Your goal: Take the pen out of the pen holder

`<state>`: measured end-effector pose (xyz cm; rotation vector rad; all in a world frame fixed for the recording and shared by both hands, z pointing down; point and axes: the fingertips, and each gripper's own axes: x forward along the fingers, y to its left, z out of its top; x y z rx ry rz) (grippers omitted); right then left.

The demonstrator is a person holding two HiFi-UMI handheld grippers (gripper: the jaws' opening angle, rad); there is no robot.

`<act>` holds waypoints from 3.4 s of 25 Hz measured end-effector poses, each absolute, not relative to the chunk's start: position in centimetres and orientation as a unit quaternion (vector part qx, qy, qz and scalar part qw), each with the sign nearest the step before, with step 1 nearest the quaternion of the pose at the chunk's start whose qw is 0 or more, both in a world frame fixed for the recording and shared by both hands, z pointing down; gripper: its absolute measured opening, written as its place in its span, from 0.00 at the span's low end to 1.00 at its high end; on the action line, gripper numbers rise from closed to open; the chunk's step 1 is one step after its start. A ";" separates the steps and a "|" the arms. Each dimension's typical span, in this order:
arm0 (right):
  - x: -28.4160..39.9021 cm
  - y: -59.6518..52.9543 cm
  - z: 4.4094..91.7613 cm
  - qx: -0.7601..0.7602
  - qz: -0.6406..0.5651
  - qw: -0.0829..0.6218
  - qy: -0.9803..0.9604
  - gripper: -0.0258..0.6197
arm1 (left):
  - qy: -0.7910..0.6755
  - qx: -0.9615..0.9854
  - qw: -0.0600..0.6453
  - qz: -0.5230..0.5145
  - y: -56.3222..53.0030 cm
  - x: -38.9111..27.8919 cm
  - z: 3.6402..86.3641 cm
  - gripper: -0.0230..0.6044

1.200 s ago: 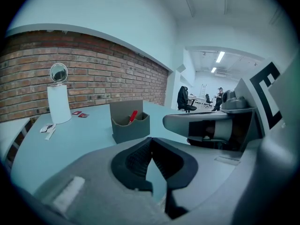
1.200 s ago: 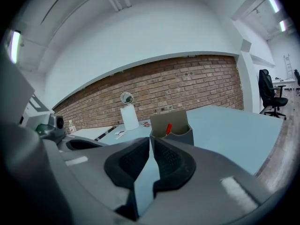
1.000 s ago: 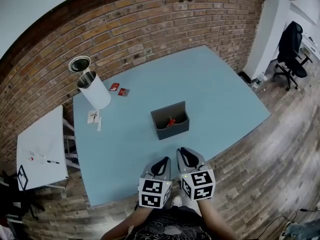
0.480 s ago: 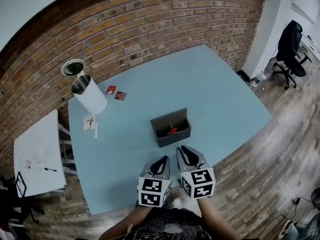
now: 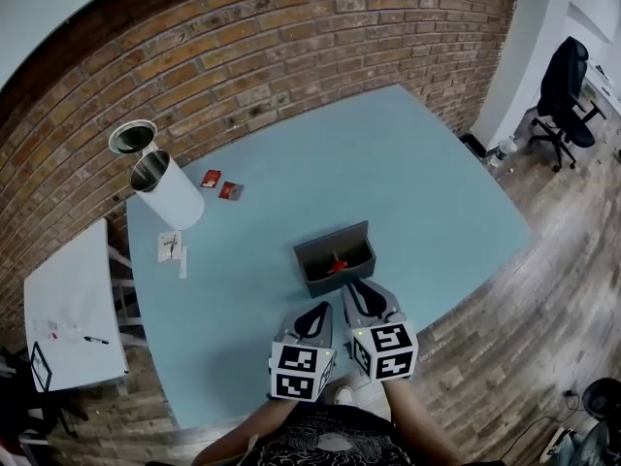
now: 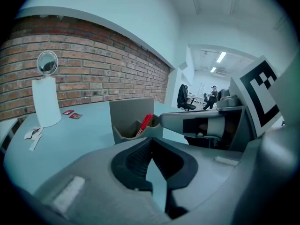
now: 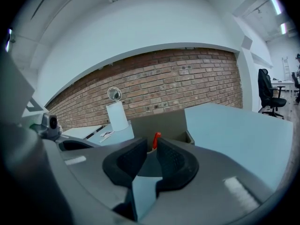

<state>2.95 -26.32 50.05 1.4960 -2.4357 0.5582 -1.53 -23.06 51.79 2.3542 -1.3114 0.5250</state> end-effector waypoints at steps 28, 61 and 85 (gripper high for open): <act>1.1 -30.9 52.6 0.480 0.202 0.121 -0.845 0.12 | -0.484 0.826 0.216 0.193 -25.4 -3.6 53.3 0.03; 5.0 -27.5 44.7 0.502 0.156 0.035 -0.850 0.12 | -0.489 0.833 0.190 0.176 -22.5 -0.8 51.0 0.03; 7.9 -20.7 46.1 0.513 0.159 0.061 -0.841 0.12 | -0.474 0.852 0.153 0.162 -19.0 3.0 48.6 0.03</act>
